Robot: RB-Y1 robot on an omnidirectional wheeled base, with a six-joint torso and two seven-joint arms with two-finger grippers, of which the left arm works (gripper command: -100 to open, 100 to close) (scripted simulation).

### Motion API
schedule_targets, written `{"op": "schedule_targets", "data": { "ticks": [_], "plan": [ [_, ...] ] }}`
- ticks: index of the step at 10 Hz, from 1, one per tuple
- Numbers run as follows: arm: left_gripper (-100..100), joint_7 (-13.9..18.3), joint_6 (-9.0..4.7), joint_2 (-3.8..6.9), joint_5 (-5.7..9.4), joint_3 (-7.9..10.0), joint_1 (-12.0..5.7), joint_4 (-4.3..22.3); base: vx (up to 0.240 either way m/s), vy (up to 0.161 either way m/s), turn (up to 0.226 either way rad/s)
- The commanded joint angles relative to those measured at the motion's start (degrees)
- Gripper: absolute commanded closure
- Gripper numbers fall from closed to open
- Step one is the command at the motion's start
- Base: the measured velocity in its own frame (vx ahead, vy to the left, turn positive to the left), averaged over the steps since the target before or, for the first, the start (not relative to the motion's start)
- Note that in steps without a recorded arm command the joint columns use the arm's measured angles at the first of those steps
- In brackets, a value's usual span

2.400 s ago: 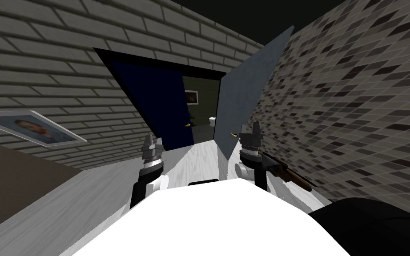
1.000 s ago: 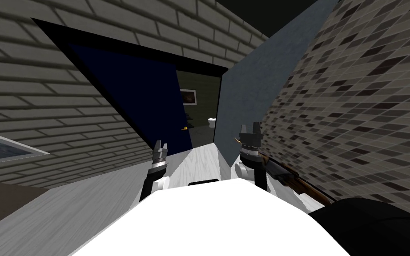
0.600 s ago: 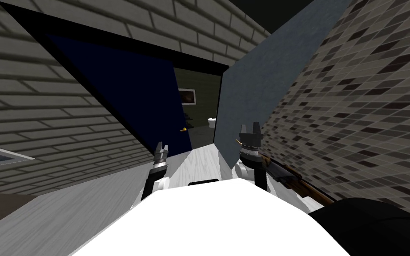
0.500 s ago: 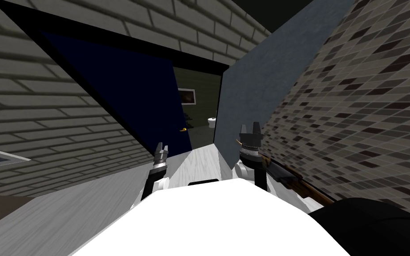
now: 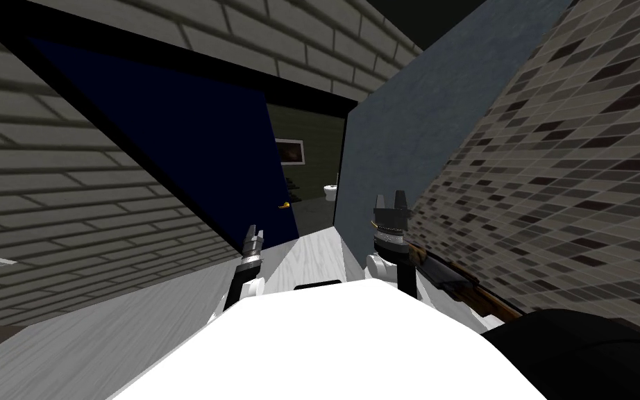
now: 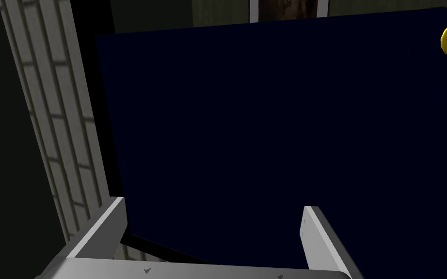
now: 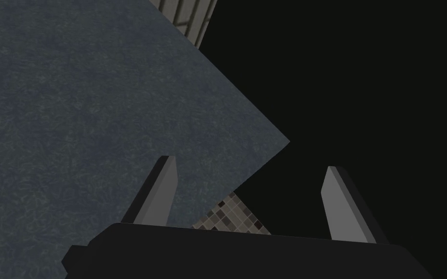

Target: Pull the door open

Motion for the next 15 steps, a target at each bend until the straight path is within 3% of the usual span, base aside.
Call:
{"op": "schedule_targets", "data": {
  "ticks": [1,12,15],
  "plan": [
    [-100,0.43,-0.89,0.18,-0.01,0.16,-0.24,2.29,0.137,0.011,-0.029],
    [-100,2.71,-3.2,1.14,0.21,1.88,-3.45,15.03,0.097,0.005,-0.022],
    [-100,3.52,-4.02,1.35,0.29,2.49,-4.58,19.54,0.132,0.016,-0.03]
  ]
}}
